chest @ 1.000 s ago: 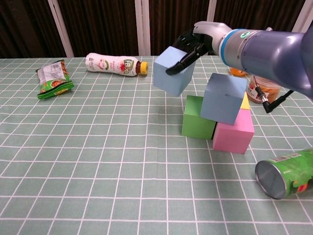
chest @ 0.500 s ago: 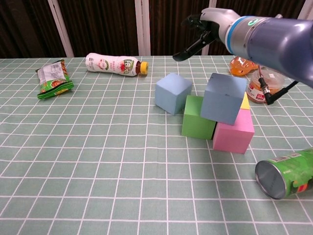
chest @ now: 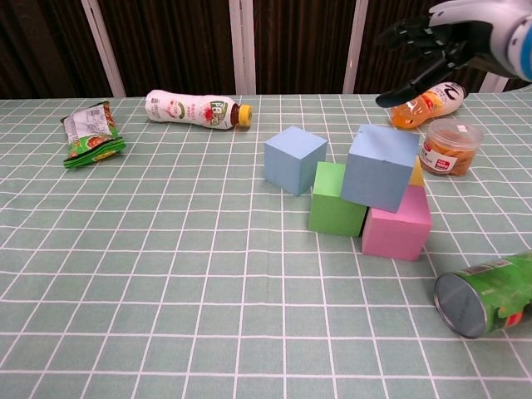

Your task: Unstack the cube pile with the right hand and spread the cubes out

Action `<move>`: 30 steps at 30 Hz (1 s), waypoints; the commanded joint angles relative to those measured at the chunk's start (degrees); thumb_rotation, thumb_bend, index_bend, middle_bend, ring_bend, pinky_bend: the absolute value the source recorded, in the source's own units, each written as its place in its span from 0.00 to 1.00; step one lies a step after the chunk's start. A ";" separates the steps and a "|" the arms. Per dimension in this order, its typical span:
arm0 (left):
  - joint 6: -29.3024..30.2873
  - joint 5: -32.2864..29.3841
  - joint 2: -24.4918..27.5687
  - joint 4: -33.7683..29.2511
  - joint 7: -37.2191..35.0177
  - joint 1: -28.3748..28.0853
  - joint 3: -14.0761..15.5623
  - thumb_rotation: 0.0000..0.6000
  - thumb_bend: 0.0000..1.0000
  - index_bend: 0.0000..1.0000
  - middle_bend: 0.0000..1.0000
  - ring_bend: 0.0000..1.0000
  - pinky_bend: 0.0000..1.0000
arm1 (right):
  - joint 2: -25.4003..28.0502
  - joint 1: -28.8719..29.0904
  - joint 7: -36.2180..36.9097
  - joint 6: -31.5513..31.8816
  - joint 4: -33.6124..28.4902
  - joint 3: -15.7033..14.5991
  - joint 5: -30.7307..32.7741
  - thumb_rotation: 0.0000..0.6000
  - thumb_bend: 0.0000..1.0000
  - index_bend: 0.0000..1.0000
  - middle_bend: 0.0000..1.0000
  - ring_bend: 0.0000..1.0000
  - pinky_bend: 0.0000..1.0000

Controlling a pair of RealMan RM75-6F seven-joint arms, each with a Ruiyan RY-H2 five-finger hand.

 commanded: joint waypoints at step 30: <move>-0.45 -0.95 1.18 0.29 -2.72 0.14 -0.22 1.00 0.15 0.20 0.04 0.00 0.00 | -4.11 -6.79 -0.28 7.83 -11.72 -5.55 -9.47 1.00 0.24 0.09 0.00 0.04 0.00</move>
